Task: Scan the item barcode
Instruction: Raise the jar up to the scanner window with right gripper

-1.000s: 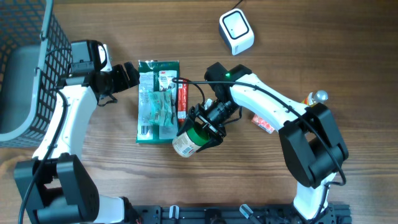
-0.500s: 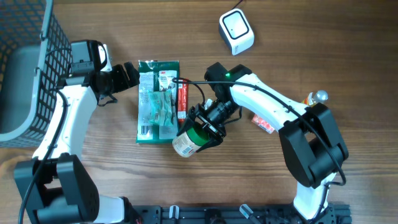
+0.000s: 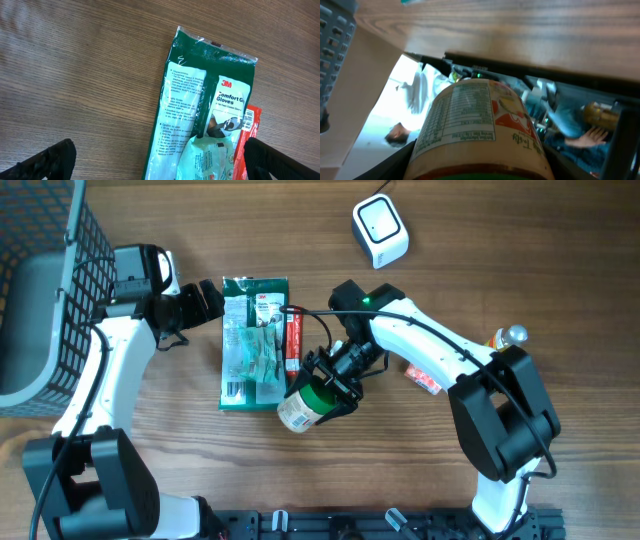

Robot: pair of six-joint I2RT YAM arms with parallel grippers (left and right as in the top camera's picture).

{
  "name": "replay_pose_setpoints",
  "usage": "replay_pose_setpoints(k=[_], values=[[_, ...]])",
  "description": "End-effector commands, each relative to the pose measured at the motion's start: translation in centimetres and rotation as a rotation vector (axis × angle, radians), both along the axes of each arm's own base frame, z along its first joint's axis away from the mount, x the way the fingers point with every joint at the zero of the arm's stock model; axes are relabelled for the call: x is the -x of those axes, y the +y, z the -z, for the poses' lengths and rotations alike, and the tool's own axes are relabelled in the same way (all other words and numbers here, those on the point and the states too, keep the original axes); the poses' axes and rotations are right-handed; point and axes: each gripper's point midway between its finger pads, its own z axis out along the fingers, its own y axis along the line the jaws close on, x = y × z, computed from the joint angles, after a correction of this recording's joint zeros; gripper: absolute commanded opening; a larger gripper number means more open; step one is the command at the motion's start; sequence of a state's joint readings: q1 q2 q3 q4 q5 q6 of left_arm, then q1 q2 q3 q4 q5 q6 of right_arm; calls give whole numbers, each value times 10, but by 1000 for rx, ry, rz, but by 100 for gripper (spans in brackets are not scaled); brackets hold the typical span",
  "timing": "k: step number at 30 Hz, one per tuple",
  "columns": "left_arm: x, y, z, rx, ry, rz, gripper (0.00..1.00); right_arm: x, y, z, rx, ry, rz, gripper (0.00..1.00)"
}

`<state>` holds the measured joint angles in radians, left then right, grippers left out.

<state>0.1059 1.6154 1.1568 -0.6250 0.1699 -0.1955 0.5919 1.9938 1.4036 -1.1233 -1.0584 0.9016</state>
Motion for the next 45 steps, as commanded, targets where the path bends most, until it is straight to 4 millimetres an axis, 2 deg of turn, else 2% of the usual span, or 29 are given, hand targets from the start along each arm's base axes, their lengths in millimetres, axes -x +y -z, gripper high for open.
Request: replay_pose_setpoints(k=[1, 7, 12, 13, 15, 17, 18, 19, 21, 23, 26, 28, 30, 32, 34, 37, 39, 43, 45], values=[[-4, 5, -9, -13, -28, -4, 100, -16, -6, 19, 95, -109, -5, 4], [-4, 5, -9, -13, -28, -4, 100, -49, -29, 56, 307, -352, -23, 5], [-4, 5, -9, -13, -28, -4, 100, -70, -42, 69, 404, -467, -20, 8], [-4, 5, -9, -13, -28, -4, 100, -74, -45, 71, 428, -488, -19, 10], [-4, 5, -9, -13, -28, -4, 100, -82, -56, 77, 499, -539, -21, 25], [-4, 5, -9, -13, -28, -4, 100, -90, -66, 81, 561, -583, -23, 29], [-4, 5, -9, -13, -28, -4, 100, -96, -71, 82, 592, -611, -23, 22], [-4, 5, -9, -13, -28, -4, 100, -101, -76, 84, 616, -651, -40, 7], [-4, 5, -9, -13, -28, -4, 100, -109, -77, 83, 578, -740, -136, 4], [-4, 5, -9, -13, -28, -4, 100, -116, -81, 77, 534, -810, -227, 4], [-4, 5, -9, -13, -28, -4, 100, -126, -96, 55, 572, -813, -235, 4], [-4, 5, -9, -13, -28, -4, 100, -135, -105, 28, 590, -823, -228, 5], [-4, 5, -9, -13, -28, -4, 100, -144, -106, 1, 559, -879, -271, 6], [-4, 5, -9, -13, -28, -4, 100, -156, -104, -27, 529, -964, -315, 9], [-4, 5, -9, -13, -28, -4, 100, -168, -103, -44, 528, -1046, -342, 16], [-4, 5, -9, -13, -28, -4, 100, -196, -114, -55, 640, -1160, -326, 17], [-4, 5, -9, -13, -28, -4, 100, -227, -132, -60, 782, -1267, -307, 16], [-4, 5, -9, -13, -28, -4, 100, -280, -144, -61, 827, -1394, -190, 15], [-4, 5, -9, -13, -28, -4, 100, -301, -154, -61, 841, -1435, -124, 12]])
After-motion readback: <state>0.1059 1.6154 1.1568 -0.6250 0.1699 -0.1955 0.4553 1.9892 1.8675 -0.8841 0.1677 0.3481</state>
